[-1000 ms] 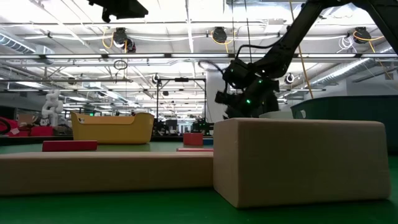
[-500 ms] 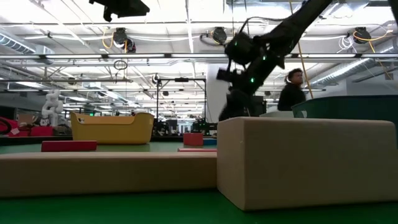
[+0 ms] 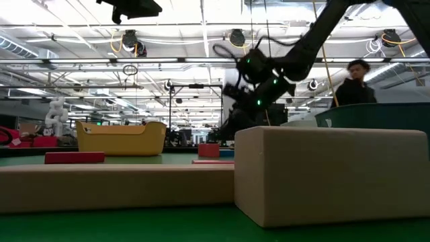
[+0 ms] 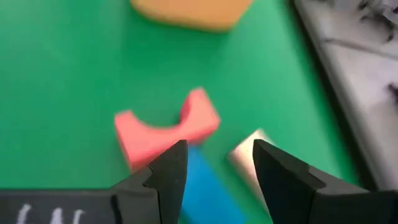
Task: Sort & place blocks by color
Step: Put the top blue block into the white bin
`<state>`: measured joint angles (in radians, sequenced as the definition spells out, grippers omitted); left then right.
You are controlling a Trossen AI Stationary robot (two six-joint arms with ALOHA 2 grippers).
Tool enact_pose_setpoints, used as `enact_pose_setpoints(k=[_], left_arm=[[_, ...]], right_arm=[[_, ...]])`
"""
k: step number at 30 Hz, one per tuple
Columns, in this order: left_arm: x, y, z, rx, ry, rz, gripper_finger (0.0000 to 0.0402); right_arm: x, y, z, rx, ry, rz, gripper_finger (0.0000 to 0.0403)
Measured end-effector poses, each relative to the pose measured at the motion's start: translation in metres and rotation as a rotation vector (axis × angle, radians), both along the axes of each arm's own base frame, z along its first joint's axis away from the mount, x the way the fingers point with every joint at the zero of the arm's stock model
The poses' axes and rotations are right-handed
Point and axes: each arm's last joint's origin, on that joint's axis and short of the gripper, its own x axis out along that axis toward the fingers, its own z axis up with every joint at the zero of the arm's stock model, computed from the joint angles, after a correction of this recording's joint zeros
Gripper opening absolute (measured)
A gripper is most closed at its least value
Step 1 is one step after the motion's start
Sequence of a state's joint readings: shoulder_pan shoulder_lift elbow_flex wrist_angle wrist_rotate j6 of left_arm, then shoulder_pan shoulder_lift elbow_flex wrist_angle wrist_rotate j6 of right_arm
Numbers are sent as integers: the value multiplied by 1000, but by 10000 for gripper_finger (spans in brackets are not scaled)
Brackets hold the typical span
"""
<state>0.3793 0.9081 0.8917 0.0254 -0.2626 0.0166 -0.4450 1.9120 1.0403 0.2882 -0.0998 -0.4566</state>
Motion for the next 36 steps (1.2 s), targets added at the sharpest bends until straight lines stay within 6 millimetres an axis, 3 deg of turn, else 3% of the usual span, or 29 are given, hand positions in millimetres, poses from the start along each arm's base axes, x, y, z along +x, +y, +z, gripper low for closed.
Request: enact_pose_setpoints(k=[8,23,30,36], left_arm=[[2,-4,0,3,2,-21,102],[2,-4,0,6,4,-21,102],[2,-4,0,3,2,-22,102],[2,-4,0,-1,-1,-22,102]], right_arm=[[1,-4,-20,62,23,-37,175],[-11,2,-24,355,109,-262,175],[-22,8,-12,418,178,-315,175],[-34,14,13,419,193,-318,175]])
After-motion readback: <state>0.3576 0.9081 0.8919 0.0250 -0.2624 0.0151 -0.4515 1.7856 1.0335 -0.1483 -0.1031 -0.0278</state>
